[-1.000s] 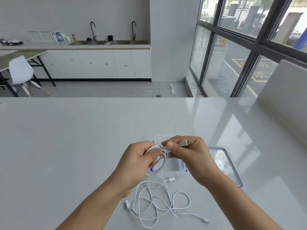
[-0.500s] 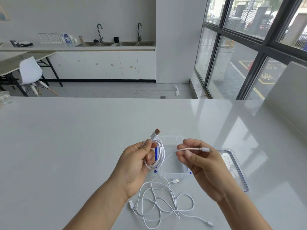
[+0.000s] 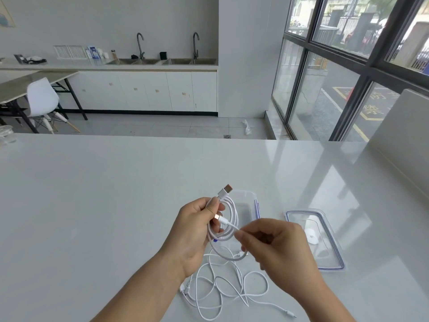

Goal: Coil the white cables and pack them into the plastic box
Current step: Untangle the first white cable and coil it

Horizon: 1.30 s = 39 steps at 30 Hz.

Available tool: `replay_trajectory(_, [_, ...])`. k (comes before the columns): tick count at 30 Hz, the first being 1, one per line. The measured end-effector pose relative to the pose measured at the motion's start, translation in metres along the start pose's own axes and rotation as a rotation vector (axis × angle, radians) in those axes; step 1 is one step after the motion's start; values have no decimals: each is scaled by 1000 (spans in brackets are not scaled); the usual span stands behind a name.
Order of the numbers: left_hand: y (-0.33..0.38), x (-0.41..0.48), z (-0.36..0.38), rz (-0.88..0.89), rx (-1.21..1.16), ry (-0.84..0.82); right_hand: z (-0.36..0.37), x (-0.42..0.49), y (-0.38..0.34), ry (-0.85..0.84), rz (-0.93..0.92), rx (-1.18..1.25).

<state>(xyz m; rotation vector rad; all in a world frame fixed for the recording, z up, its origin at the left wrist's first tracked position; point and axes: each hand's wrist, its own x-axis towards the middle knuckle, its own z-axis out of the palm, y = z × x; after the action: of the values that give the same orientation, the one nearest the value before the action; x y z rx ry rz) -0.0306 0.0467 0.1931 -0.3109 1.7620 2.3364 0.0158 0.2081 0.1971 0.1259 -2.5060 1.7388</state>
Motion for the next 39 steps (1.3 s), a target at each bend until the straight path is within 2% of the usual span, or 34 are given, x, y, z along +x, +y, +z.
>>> replay_trajectory(7, [3,1,-2,-54,-80,-34,-9,2,1,-1,147,155])
replay_trajectory(13, [-3,-3,4,118,176,25,-8,10,2,-55,255,35])
replay_trajectory(18, [-8,-5,7,300,420,102,-1,18,8,9,307,157])
replay_trajectory(25, [-11,-2,6,424,418,171,9,23,13,14,279,209])
replay_trajectory(30, [-16,-4,9,497,562,133,18,30,14,22,269,243])
replay_trajectory(32, [-18,-5,10,481,519,108,21,31,17,59,213,126])
replay_trajectory(36, [-18,-1,10,275,315,1,25,36,25,126,146,-72])
replay_trajectory(37, [-19,-1,9,242,289,-19,27,36,25,103,160,-40])
replay_trajectory(39, [-18,-2,10,197,225,-24,29,34,22,38,250,250])
